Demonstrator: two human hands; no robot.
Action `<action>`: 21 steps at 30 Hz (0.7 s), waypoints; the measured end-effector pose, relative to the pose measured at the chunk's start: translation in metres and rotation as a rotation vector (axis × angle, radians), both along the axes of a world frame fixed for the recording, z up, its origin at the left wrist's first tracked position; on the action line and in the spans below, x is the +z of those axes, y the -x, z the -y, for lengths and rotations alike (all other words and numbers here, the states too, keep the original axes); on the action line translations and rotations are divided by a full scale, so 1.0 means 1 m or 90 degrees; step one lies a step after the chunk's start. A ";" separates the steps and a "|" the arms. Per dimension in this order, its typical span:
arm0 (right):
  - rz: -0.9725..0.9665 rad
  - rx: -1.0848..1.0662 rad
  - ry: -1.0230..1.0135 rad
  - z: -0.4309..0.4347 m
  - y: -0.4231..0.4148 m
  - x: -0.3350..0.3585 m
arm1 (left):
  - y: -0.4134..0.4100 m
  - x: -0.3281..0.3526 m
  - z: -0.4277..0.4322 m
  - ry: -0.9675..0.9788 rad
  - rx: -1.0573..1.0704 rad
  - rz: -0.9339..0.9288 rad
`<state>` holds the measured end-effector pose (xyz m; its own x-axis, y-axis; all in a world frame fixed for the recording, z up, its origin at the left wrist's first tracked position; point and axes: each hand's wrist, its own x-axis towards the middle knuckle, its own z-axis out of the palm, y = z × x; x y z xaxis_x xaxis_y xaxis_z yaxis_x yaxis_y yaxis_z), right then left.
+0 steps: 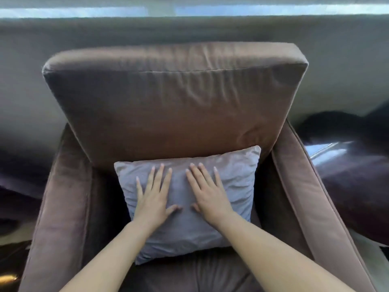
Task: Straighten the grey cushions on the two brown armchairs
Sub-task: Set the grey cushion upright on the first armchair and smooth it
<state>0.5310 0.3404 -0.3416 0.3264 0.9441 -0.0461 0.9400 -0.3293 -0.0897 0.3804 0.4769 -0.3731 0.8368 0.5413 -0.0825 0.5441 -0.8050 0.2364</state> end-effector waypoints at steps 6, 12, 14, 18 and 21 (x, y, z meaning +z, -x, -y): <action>0.064 -0.118 0.108 0.029 -0.063 -0.001 | 0.028 -0.010 -0.042 -0.071 0.007 -0.070; 0.060 -0.148 0.120 0.064 -0.087 0.011 | 0.031 0.000 -0.036 -0.061 0.027 -0.116; 0.030 -0.165 0.096 0.068 -0.077 0.019 | 0.025 0.009 -0.027 -0.028 0.050 -0.155; -0.041 -0.137 0.038 0.087 -0.050 0.030 | 0.011 0.033 0.001 0.017 0.098 -0.213; -0.088 -0.116 0.006 0.112 -0.033 0.038 | 0.013 0.051 0.036 0.030 0.105 -0.230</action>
